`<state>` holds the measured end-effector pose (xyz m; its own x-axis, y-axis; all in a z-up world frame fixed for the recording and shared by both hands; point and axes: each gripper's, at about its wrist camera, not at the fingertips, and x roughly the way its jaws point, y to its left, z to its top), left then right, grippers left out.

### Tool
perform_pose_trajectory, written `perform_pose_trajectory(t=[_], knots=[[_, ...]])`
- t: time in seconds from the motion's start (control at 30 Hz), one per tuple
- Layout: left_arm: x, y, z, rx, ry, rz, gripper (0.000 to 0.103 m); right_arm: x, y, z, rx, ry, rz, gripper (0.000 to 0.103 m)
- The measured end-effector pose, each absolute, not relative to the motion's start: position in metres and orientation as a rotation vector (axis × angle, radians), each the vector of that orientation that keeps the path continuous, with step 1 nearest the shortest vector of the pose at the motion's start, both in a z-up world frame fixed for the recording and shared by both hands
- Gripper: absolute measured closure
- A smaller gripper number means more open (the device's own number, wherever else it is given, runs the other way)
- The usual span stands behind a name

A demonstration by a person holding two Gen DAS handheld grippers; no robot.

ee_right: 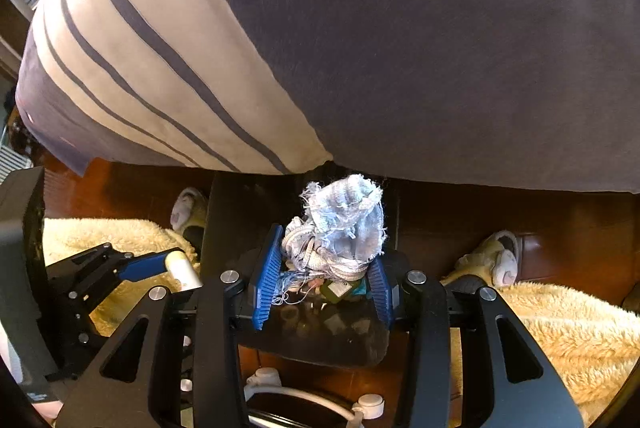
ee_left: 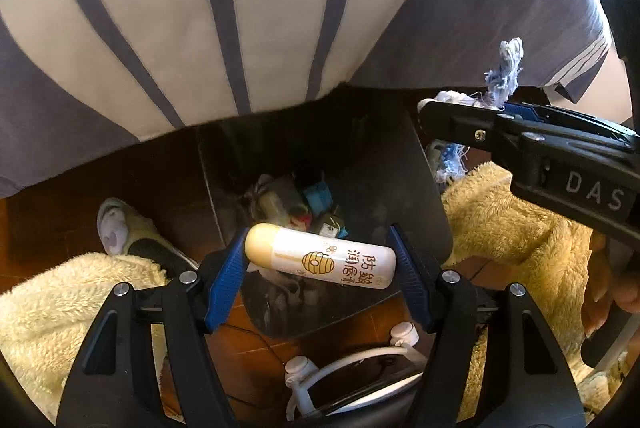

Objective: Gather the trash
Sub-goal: 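Open both tools to drop the sock and tube into the bin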

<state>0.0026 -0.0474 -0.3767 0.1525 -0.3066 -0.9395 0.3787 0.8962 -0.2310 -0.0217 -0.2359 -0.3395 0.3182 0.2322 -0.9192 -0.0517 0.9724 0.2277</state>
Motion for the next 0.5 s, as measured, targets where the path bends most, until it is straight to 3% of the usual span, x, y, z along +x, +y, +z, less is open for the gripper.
perform_pose_trajectory(t=[0.13,0.27,0.43,0.5], knots=[[0.007,-0.05,-0.384,0.066,1.355,-0.486,0.036,-0.016,-0.232,-0.345,0.162,1.256,0.195,0.058],[0.01,-0.049,-0.382,0.064,1.347,-0.478,0.024,-0.011,-0.237,-0.347,0.173,1.264,0.191,0.04],[0.012,-0.046,-0.382,0.056,1.348,-0.465,0.018,-0.009,-0.241,-0.345,0.183,1.25,0.176,0.037],[0.011,-0.044,-0.38,0.051,1.343,-0.459,0.014,-0.01,-0.243,-0.34,0.177,1.236,0.16,0.028]])
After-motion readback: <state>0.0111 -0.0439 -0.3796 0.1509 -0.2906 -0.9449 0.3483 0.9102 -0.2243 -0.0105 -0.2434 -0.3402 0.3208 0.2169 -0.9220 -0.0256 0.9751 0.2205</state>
